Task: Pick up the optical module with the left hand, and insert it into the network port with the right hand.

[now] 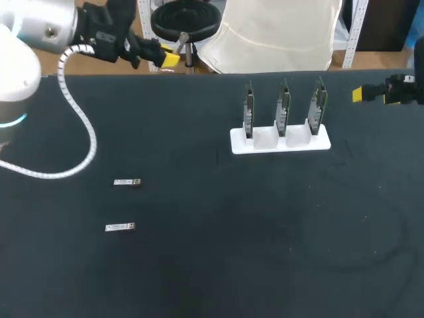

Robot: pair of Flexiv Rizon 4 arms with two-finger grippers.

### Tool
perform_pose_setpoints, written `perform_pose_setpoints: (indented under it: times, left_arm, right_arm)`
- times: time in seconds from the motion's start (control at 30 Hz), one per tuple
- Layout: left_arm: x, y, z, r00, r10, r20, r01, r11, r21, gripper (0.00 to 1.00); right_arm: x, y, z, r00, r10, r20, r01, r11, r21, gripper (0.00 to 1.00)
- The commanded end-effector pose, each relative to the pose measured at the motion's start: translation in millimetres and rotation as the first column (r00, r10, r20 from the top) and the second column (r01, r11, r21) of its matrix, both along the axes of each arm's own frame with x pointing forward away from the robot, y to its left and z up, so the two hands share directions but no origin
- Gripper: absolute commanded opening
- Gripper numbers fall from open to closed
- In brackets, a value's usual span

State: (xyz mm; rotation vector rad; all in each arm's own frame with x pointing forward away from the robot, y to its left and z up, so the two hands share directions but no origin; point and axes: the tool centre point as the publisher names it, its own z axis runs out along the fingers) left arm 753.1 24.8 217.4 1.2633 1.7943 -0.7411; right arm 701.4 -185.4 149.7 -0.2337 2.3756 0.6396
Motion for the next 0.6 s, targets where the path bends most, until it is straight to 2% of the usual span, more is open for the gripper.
perform_pose_setpoints:
  times: [0.03,0.37,0.6]
  left_arm:
    - [13.3,-19.5,-4.7,0.998,-0.039,0.046,0.046,0.984,-0.170,0.00]
    - [10.3,-68.1,-1.5,0.988,-0.144,0.058,0.154,0.958,-0.242,0.00]
    - [1.6,-94.5,-10.3,0.969,-0.227,0.093,0.243,0.937,-0.249,0.00]
  right_arm:
    - [-1.3,0.6,0.7,1.000,-0.004,0.001,0.004,1.000,-0.003,1.00]
    - [-1.3,0.6,0.7,1.000,-0.004,0.001,0.004,1.000,-0.003,1.00]
    - [-1.3,0.6,0.7,1.000,-0.004,0.001,0.004,1.000,-0.003,1.00]
